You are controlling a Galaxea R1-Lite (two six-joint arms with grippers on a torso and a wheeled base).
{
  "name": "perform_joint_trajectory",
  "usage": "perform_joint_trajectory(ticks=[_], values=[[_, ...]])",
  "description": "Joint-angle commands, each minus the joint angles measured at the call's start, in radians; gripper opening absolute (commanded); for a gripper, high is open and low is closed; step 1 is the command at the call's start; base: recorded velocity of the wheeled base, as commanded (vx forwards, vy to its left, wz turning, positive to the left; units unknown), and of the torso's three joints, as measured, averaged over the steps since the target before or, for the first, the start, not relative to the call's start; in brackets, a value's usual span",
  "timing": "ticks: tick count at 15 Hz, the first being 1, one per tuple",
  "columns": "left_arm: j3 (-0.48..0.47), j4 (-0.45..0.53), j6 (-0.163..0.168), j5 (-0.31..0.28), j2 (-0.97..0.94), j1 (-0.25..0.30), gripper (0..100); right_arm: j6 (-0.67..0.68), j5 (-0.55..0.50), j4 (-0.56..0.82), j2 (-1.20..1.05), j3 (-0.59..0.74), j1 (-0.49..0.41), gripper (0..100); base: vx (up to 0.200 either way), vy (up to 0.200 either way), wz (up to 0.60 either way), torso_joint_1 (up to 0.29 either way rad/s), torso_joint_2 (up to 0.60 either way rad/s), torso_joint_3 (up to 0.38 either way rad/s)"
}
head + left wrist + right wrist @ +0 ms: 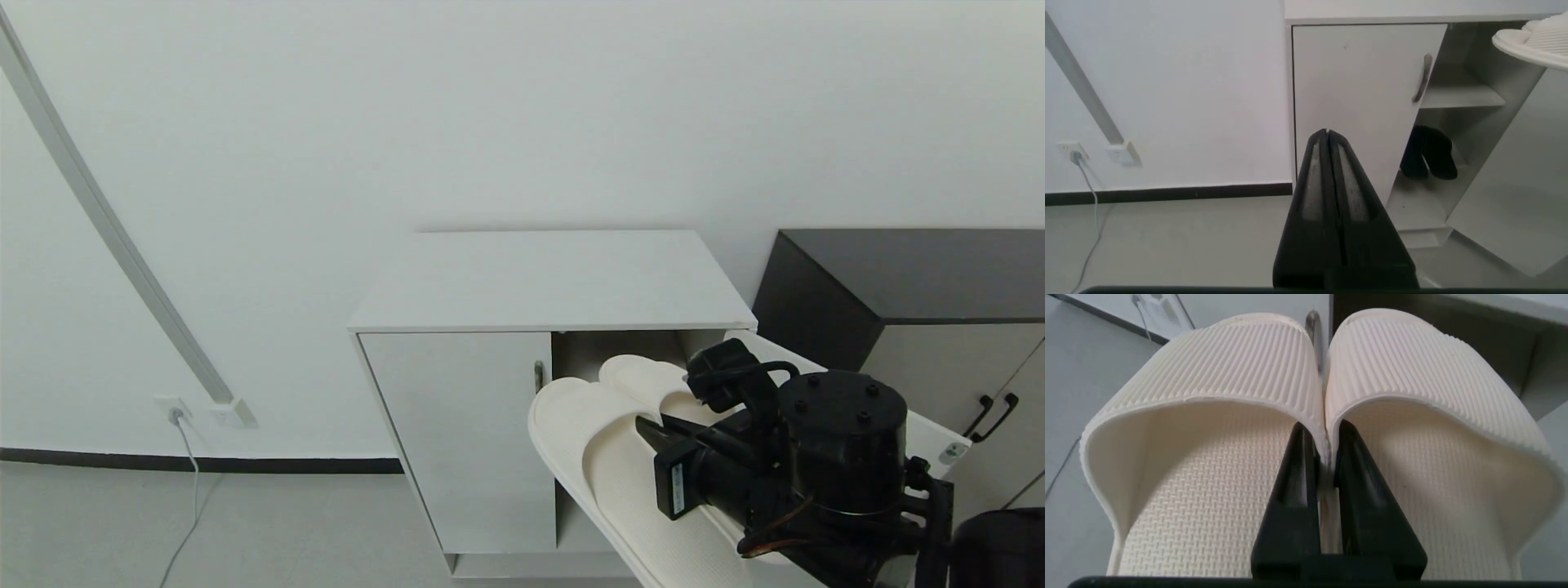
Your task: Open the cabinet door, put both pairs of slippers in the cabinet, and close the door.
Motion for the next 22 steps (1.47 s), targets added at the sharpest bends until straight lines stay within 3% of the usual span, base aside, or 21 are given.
perform_joint_trajectory(ticks=[1,22], values=[[0.000,0.001,0.000,0.000,0.000,0.000,0,-0.001,0.000,0.000,0.002,0.003,0.001,0,0.000,0.000,0.00,-0.217,0.51,0.290],[0.000,-0.001,0.000,0.000,0.000,0.000,0,-0.001,0.000,-0.076,0.042,0.037,-0.025,0,0.000,0.000,0.00,-0.182,0.51,0.321]])
